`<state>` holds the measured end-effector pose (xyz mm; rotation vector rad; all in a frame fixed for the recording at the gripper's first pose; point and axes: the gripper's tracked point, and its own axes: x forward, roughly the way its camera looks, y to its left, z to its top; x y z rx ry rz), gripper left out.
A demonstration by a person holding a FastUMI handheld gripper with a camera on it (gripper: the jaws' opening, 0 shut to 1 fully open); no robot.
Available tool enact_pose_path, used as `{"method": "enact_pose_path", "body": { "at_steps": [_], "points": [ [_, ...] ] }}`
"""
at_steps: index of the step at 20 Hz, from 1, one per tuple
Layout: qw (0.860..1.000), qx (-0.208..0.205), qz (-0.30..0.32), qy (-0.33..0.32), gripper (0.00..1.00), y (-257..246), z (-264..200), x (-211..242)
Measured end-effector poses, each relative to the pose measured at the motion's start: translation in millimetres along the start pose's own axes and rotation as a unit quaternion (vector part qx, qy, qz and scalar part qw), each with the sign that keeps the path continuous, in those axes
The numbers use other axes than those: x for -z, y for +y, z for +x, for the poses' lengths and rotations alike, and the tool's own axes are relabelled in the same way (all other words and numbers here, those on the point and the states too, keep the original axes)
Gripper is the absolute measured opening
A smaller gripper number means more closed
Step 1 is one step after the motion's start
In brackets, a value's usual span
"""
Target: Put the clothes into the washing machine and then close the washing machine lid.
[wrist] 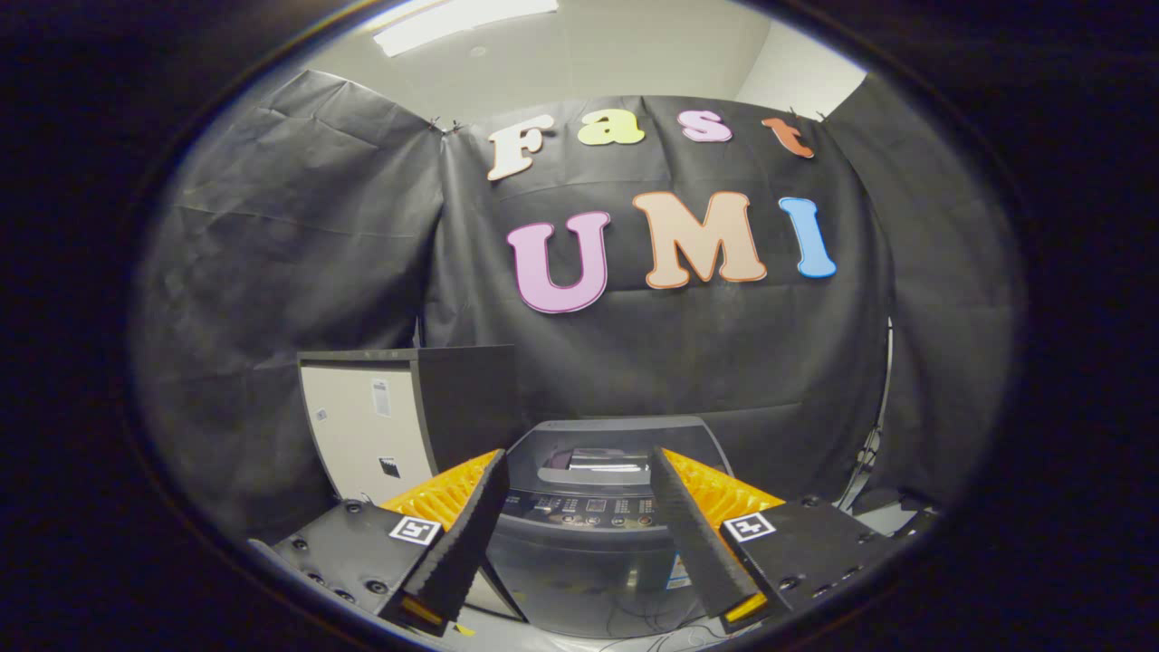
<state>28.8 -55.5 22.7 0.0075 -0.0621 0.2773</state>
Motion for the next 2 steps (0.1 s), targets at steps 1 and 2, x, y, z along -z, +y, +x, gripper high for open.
{"method": "enact_pose_path", "body": {
  "at_steps": [1,2],
  "points": [
    [1.0,0.002,-0.003,0.001,0.97,-1.8,0.3,1.5],
    [1.0,0.005,-0.005,0.002,0.97,-3.7,1.5,2.5]
  ]
}}
